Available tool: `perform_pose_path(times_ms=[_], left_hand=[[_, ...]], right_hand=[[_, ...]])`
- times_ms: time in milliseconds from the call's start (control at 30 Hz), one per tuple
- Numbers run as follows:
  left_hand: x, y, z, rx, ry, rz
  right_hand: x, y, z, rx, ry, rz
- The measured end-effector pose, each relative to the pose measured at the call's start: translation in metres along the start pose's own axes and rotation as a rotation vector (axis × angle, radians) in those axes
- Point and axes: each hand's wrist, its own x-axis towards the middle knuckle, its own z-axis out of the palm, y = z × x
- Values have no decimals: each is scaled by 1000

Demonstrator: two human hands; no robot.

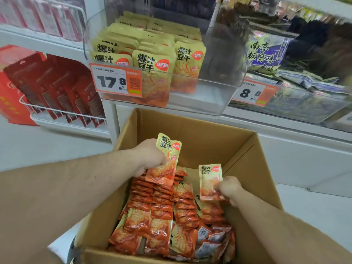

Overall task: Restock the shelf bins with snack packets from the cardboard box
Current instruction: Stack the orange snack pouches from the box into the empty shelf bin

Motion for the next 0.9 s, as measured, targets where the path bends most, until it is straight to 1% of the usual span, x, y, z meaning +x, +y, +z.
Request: perform_pose_path(times_ms=[67,133,200,267,333,400,467,533,733,833,900], left_hand=[[-8,3,-4,-25,12,13],[-14,7,-7,-51,-1,11],[-23,14,-10,-99,-45,17],[-31,23,-12,-171,-128,45],[-42,32,-14,-222,-201,70],[-50,39,-18,-233,-267,117],[-58,45,-21,-222,-289,169],[-63,49,-25,-229,-250,225],[-67,59,-33,-244,-148,370],[-69,66,-36,-240,-97,459],[-68,71,-35,-256,-51,508]], right_hand=[[-25,-20,-13,282,-112,-54],[-52,-41,-22,450,-266,-133],[-81,-62,-29,524,-401,-220],[-115,-81,-32,505,-457,-302],[-142,-95,-32,448,-445,-368],[-162,-106,-34,359,-368,-412],[-175,-113,-35,284,-304,-439],[-183,-120,-37,276,-268,-456],[-193,-142,-49,363,-202,-553],[-199,-156,-62,372,-218,-588],[-201,-165,-69,329,-253,-634]])
